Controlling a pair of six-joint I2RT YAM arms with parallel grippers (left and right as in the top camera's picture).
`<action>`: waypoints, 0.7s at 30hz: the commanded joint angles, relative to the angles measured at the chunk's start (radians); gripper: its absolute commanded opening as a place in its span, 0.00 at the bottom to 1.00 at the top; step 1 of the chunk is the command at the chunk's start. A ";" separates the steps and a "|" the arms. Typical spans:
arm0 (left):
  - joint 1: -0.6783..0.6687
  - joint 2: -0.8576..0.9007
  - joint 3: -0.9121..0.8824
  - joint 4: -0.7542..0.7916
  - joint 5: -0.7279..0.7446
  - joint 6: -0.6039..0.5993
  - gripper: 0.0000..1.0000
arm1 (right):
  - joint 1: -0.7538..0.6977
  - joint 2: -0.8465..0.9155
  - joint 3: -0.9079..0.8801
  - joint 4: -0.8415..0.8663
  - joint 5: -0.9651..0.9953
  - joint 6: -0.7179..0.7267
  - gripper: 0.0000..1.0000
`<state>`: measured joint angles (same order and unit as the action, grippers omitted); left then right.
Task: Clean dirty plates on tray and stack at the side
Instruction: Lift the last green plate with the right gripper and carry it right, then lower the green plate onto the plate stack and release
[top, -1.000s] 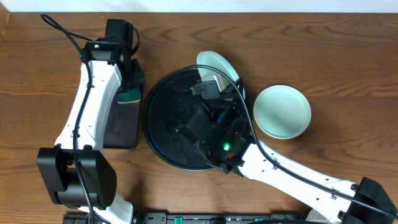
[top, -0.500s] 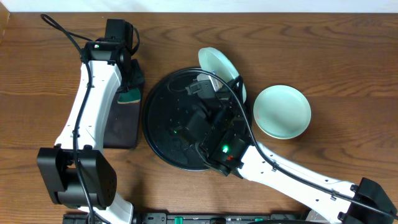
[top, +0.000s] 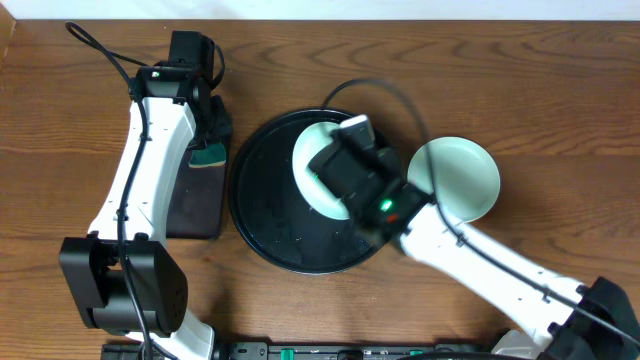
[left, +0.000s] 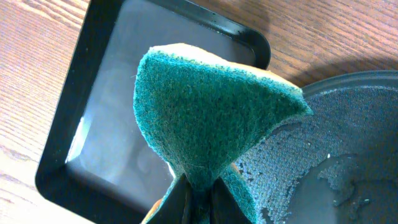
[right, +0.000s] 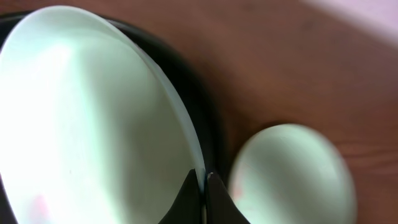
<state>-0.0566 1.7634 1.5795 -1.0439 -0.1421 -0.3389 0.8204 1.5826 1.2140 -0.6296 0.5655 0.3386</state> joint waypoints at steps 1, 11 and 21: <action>0.001 -0.005 0.012 -0.003 -0.024 0.013 0.07 | -0.103 -0.043 0.002 0.019 -0.406 0.044 0.01; 0.001 -0.005 0.012 -0.007 -0.024 0.013 0.08 | -0.526 -0.146 0.002 -0.092 -0.740 0.035 0.01; 0.001 -0.005 0.012 -0.007 -0.024 0.013 0.07 | -0.880 -0.109 -0.019 -0.242 -0.525 0.019 0.01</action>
<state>-0.0566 1.7634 1.5795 -1.0477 -0.1421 -0.3389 -0.0013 1.4536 1.2121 -0.8707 -0.0330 0.3599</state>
